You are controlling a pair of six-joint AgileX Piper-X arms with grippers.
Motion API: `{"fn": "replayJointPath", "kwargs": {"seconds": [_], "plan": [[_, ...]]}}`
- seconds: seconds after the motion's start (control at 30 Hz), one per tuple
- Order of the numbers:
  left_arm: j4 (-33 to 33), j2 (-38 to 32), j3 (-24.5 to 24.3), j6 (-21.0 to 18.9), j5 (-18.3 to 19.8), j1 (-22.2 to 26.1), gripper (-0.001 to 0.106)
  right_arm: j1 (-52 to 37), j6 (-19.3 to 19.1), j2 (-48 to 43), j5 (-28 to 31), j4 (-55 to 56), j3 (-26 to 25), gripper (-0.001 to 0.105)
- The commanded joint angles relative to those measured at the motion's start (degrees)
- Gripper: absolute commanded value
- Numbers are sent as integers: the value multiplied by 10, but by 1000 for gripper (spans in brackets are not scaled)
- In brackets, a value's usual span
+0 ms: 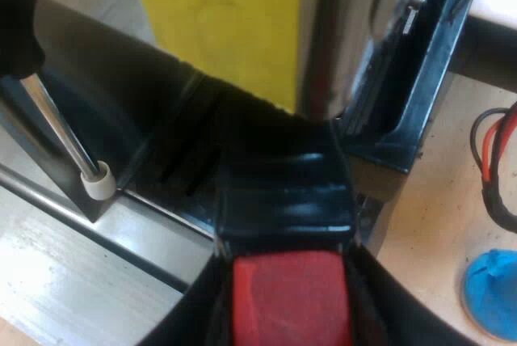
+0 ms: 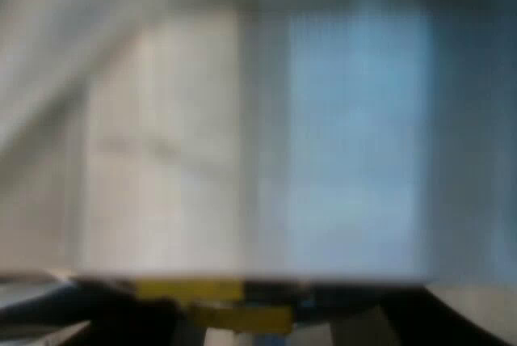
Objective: Put the handle in the coffee machine
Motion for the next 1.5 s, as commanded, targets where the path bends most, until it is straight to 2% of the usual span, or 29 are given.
{"fn": "replayJointPath", "kwargs": {"seconds": [0.03, 0.13, 0.2, 0.27, 0.37, 0.43, 0.63, 1.13, 1.17, 1.2, 1.3, 1.37, 1.47, 1.5], "plan": [[-22, -10, -19, -6, 64, -1, 0, -2, -23, -15, -2, -57, -7, 38], [-20, -10, -19, -6, 64, -1, 1, -2, -27, -17, -2, -60, -7, 38], [-21, -10, -19, -6, 64, -1, 8, -2, -31, -19, -2, -60, -7, 38], [-21, -10, -19, -10, 64, -1, 24, -2, -37, -19, -2, -64, -7, 38], [-11, -10, -19, -12, 64, -1, 61, -2, -43, -19, -2, -69, -7, 38], [-8, -10, -19, -12, 64, -1, 67, -2, -43, -19, -2, -69, -7, 38], [6, -10, -19, -12, 64, -1, 57, -2, -50, -20, -2, -82, -14, 38], [22, -10, -23, -8, 64, -1, 58, -2, -51, -26, -2, -82, -14, 38], [24, -10, -26, -8, 64, -1, 58, -2, -51, -26, -2, -82, -14, 38], [61, -28, -73, -8, 66, 31, 58, -2, -51, -26, -2, -82, -14, 38], [82, -42, -86, -8, 90, 57, 57, -2, -51, -26, -2, -82, -14, 38], [96, -50, -96, -8, 107, 70, 54, -2, -51, -26, -2, -82, -14, 38], [131, -57, -121, -6, 115, 80, 36, -2, -51, -26, -2, -82, -14, 38], [135, -56, -125, -6, 115, 80, 33, -2, -51, -26, -2, -82, -14, 38]]}}
